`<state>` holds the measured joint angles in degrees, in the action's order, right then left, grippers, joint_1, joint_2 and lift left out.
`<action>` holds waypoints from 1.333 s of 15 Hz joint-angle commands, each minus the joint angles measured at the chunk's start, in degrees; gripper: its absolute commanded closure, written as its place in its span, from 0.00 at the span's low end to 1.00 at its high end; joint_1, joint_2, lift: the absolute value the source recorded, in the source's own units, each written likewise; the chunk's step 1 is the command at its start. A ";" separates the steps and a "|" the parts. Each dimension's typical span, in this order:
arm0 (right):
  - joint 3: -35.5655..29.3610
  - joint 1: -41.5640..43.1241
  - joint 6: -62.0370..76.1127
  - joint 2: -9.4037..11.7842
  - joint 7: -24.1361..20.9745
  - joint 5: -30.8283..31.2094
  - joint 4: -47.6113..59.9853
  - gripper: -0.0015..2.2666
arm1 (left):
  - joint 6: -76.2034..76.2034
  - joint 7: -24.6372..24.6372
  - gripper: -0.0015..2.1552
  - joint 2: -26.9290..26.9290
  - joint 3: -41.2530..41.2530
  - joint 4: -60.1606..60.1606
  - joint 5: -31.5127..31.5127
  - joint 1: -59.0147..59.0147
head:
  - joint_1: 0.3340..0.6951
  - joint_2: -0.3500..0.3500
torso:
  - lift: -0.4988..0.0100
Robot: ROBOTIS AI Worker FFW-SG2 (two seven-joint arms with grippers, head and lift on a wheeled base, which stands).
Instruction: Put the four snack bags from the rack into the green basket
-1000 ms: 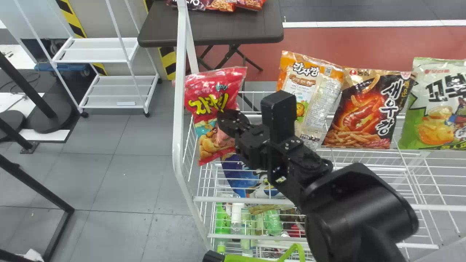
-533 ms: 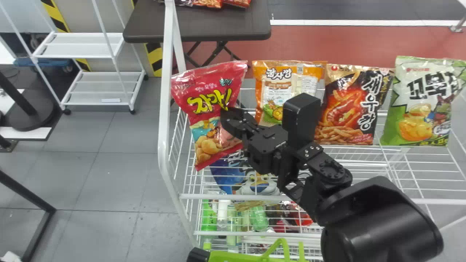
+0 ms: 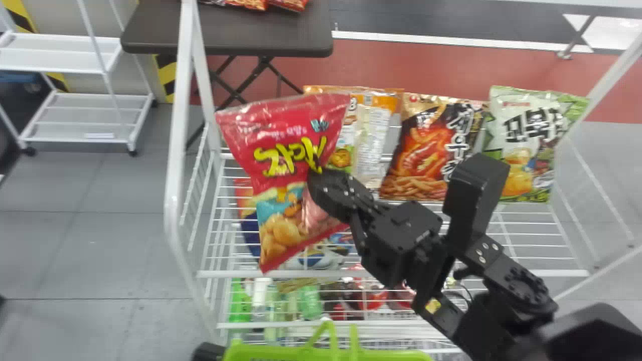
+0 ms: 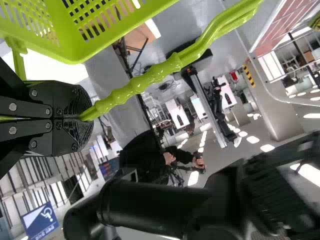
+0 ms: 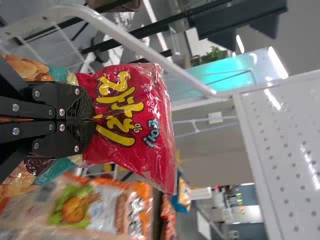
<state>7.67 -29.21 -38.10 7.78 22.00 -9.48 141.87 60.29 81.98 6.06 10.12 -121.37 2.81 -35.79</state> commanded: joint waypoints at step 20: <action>-14.43 -19.31 -35.69 -1.36 4.20 -1.86 10.01 0.85 | -5.84 -1.82 0.99 -1.93 -3.17 0.34 2.03 -1.39 | 1.00 0.00 | 0.97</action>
<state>-9.34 -48.59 -77.30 6.38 26.71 -11.45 153.88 54.49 80.12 4.13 6.49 -121.06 4.92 -37.07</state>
